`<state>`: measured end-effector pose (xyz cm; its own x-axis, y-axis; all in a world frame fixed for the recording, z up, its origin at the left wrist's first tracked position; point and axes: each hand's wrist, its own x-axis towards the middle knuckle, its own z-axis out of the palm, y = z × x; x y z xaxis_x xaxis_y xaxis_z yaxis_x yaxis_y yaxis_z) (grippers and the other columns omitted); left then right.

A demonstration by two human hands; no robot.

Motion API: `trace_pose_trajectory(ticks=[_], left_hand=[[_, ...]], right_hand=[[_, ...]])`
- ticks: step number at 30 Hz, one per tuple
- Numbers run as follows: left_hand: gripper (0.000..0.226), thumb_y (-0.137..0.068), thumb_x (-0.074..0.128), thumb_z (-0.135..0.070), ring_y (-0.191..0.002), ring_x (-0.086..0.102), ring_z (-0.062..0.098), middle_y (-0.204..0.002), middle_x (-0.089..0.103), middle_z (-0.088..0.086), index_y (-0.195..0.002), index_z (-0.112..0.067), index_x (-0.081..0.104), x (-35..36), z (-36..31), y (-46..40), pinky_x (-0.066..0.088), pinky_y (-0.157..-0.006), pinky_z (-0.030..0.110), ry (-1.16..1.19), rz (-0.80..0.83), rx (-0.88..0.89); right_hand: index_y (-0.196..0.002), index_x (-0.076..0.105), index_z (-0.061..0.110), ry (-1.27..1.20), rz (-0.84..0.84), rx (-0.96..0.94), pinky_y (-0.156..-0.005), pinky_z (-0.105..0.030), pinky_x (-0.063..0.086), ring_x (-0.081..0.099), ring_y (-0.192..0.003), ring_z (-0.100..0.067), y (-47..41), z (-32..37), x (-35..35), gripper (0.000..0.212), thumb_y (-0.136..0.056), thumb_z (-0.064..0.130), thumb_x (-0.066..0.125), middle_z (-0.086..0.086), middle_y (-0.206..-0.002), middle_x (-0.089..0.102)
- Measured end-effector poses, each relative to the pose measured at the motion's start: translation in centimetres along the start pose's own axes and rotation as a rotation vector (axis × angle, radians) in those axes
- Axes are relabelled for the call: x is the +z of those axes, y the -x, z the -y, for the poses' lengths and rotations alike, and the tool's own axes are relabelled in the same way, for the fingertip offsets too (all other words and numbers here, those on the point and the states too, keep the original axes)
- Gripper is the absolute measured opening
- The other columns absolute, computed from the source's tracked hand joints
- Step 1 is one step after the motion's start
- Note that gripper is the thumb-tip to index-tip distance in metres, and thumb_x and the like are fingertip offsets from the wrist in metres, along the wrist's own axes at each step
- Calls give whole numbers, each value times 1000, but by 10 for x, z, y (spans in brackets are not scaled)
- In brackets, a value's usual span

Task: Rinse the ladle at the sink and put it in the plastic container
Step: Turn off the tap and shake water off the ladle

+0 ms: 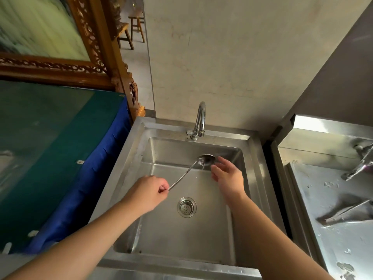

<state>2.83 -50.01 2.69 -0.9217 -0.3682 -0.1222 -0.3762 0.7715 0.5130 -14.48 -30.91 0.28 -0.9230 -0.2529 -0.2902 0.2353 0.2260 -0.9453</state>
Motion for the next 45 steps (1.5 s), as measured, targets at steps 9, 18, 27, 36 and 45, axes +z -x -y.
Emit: trace_pose_trajectory(ticks=[9, 18, 27, 36, 45], left_hand=[[12, -89, 66, -10, -62, 63, 23, -75, 67, 1, -79, -13, 72, -44, -17, 5, 49, -54, 31, -399, -169, 270], [18, -69, 83, 7, -54, 58, 20, -63, 61, 3, -74, -8, 74, -78, -23, -3, 48, -35, 31, -539, -527, 596], [15, -77, 81, 5, -63, 68, 24, -72, 71, 7, -87, -6, 79, -102, -40, -12, 58, -45, 35, -564, -674, 685], [19, -76, 80, 6, -63, 69, 24, -73, 72, 8, -91, -5, 80, -91, -44, -15, 56, -43, 35, -559, -678, 705], [17, -81, 78, 5, -68, 73, 26, -78, 76, 10, -97, -1, 80, -94, -54, -10, 61, -51, 37, -551, -673, 734]], right_hand=[[-96, 81, 33, 88, -41, -182, -93, -39, 57, 74, -89, -11, 8, 13, -16, 16, -84, 24, 78, 8, -90, 80], [-87, 81, 33, 18, -114, -436, -89, -26, 55, 74, -87, 0, 24, 56, -35, 21, -82, 13, 79, 17, -86, 80], [-97, 82, 16, 14, -142, -564, -88, -23, 56, 74, -87, -3, 34, 82, -47, 16, -84, 7, 79, 10, -89, 79], [-98, 82, 16, 14, -150, -585, -91, -32, 58, 75, -91, -7, 37, 77, -57, 18, -84, 5, 78, 5, -91, 80], [-98, 80, 19, -52, -123, -664, -92, -36, 58, 75, -95, -10, 39, 78, -69, 22, -83, 2, 79, 1, -95, 80]])
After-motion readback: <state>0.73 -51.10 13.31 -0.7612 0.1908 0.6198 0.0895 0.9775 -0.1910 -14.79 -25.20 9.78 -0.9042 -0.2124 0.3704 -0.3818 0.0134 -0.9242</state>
